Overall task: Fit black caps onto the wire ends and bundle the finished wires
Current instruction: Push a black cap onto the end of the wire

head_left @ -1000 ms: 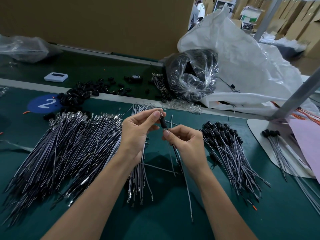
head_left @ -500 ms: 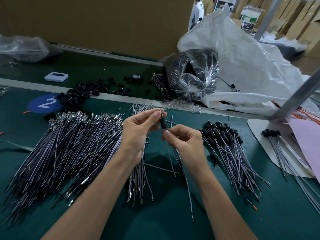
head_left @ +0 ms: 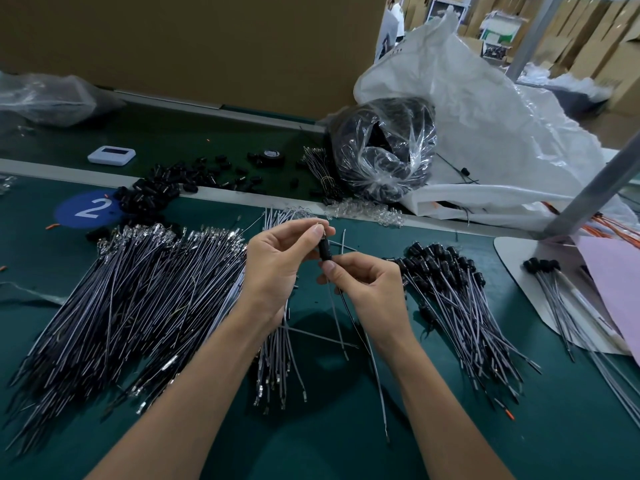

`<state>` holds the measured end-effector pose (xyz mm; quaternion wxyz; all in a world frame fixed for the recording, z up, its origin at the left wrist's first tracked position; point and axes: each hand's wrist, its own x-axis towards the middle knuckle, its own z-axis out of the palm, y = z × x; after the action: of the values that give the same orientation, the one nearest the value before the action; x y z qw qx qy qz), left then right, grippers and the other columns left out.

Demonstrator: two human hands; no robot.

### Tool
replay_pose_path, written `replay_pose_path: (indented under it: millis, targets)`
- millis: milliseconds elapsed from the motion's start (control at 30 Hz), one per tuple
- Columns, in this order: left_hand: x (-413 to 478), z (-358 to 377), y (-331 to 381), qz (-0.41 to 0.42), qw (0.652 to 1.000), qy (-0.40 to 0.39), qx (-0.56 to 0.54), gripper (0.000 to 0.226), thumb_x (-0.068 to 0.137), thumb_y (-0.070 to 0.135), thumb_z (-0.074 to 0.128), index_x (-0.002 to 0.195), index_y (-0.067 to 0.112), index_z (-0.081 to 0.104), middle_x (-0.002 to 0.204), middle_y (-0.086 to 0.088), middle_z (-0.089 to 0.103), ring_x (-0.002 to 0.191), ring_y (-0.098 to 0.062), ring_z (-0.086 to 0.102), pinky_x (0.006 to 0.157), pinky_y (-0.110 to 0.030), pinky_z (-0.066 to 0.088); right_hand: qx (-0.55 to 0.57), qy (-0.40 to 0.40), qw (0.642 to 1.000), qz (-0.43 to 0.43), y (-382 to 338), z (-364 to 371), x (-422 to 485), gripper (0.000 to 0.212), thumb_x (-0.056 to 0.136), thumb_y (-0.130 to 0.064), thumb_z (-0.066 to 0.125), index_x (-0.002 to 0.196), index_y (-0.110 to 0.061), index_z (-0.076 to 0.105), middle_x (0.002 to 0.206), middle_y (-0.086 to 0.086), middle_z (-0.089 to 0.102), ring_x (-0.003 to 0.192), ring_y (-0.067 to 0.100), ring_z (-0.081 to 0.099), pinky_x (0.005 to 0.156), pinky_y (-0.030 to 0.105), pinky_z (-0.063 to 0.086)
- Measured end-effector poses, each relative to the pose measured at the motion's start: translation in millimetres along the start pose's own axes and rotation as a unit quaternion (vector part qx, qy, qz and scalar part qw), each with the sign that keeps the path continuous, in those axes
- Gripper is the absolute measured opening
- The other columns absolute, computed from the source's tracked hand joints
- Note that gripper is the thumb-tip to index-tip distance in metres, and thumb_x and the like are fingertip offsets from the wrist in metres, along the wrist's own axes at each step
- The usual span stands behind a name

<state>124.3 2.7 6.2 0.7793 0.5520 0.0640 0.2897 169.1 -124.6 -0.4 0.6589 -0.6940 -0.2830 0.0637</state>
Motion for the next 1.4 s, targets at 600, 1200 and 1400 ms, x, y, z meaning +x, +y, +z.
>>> replay_pose_path:
  millis: [600, 1200, 1400]
  targets:
    - [-5.7, 3.1, 0.2, -0.056, 0.994, -0.089, -0.011, 0.041, 0.069, 0.017, 0.075, 0.109, 0.008, 0.068, 0.099, -0.011, 0.075, 0.088, -0.018, 0.071, 0.075, -0.023, 0.055, -0.015, 0.060, 0.996, -0.057, 2.9, -3.1, 0.5, 0.007, 0.087, -0.014, 0.070, 0.085, -0.013, 0.077, 0.068, -0.001, 0.074, 0.064, 0.008, 0.069, 0.063, 0.016, 0.049]
    - [-8.9, 7.1, 3.9, -0.012, 0.997, -0.060, -0.048, 0.027, 0.069, 0.010, 0.074, 0.096, 0.013, 0.075, 0.088, -0.011, 0.076, 0.086, -0.017, 0.073, 0.069, -0.022, 0.055, -0.052, 0.059, 0.994, -0.071, 3.9, -0.1, -0.4, 0.009, 0.086, -0.006, 0.071, 0.087, -0.013, 0.077, 0.072, 0.001, 0.074, 0.069, 0.013, 0.071, 0.075, 0.032, 0.057]
    - [-10.9, 7.9, 5.4, 0.011, 0.996, -0.067, -0.053, 0.026, 0.069, 0.007, 0.074, 0.093, 0.017, 0.078, 0.088, -0.011, 0.076, 0.087, -0.019, 0.073, 0.069, -0.024, 0.056, -0.054, 0.053, 0.993, -0.088, 2.4, 0.5, -2.1, 0.013, 0.086, -0.009, 0.071, 0.083, -0.021, 0.076, 0.071, -0.001, 0.075, 0.070, 0.018, 0.071, 0.076, 0.042, 0.057]
